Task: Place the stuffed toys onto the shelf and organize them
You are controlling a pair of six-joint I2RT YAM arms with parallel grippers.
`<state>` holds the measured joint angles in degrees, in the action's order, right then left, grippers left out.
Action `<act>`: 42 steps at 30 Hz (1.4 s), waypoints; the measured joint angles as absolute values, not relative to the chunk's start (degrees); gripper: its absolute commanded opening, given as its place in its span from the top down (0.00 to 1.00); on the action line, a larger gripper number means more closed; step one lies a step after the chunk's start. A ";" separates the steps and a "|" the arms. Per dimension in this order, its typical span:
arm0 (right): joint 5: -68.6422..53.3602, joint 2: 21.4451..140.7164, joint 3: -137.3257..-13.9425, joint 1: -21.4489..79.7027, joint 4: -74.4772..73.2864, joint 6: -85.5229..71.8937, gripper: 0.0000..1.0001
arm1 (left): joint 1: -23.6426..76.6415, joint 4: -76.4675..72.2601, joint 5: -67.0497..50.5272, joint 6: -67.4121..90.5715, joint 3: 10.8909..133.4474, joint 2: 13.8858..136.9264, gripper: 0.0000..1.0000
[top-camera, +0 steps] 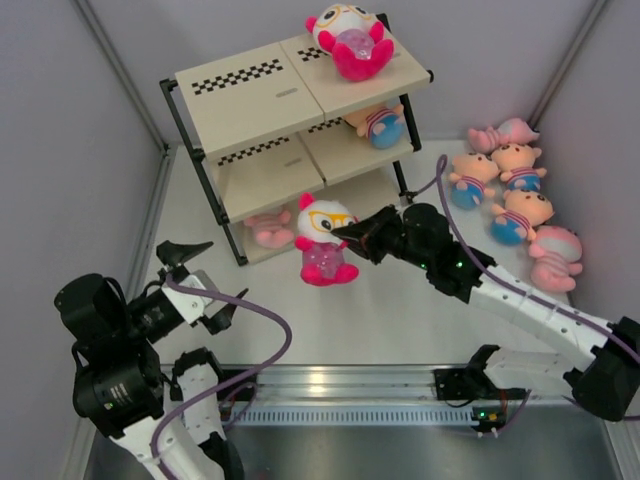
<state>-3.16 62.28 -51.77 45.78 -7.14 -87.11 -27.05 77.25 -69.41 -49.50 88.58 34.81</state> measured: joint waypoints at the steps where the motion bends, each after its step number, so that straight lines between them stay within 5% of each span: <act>1: -3.03 64.14 -52.84 46.76 -5.96 -87.72 1.00 | -27.53 77.28 -70.63 -50.28 88.55 35.00 0.01; 18: 3.53 71.75 -62.00 51.86 -4.32 -88.49 1.00 | -51.13 77.52 -77.38 -47.46 93.45 47.86 0.02; 42: 4.86 65.67 -59.53 50.72 -6.68 -84.05 1.00 | -50.46 77.32 -79.20 -32.36 110.98 66.74 0.02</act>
<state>4.86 65.67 -59.53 50.72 -6.68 -84.05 -50.46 77.32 -79.20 -32.36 110.98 66.74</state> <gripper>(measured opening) 0.053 0.984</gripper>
